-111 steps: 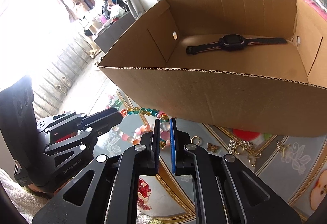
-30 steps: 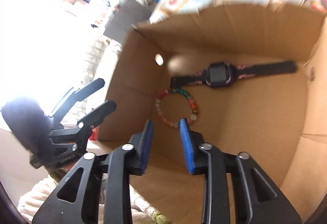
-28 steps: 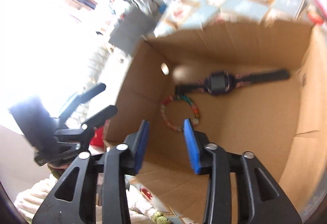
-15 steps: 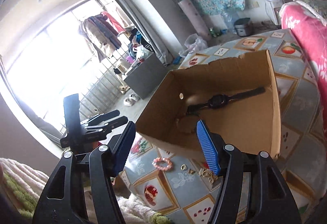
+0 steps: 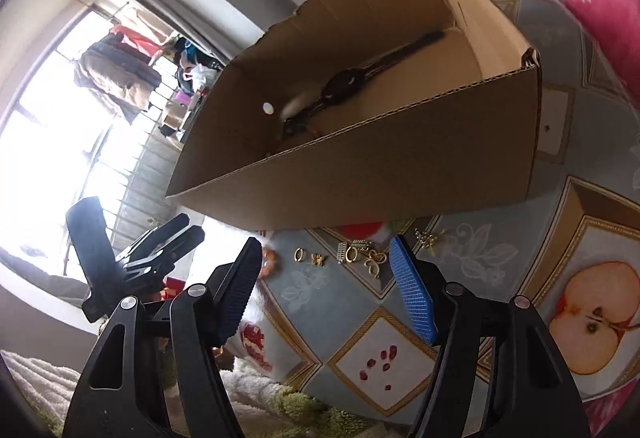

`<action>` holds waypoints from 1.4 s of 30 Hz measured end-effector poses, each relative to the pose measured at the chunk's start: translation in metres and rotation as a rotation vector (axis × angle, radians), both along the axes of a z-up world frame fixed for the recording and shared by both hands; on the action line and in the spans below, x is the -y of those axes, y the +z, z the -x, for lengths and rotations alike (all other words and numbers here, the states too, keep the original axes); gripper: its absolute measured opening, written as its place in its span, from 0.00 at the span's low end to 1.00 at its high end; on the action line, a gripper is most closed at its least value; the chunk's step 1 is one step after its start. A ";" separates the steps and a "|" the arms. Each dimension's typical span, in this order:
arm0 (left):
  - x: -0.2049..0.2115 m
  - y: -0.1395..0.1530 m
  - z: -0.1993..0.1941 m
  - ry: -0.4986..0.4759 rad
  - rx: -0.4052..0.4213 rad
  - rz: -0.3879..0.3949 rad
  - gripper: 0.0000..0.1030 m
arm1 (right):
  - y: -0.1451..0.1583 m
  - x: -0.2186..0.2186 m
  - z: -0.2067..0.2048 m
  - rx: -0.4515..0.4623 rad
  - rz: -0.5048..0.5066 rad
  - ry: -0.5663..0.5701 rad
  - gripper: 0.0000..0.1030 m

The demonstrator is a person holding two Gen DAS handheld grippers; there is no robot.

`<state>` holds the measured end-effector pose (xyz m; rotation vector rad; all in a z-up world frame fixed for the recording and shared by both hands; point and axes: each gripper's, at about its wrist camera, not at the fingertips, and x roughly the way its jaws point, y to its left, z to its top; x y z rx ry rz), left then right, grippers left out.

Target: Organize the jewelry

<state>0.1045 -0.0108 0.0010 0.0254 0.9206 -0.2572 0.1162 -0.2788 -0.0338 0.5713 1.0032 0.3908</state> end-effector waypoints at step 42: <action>0.000 -0.004 -0.018 0.038 -0.030 0.014 0.91 | 0.000 0.025 -0.011 -0.032 -0.076 -0.067 0.63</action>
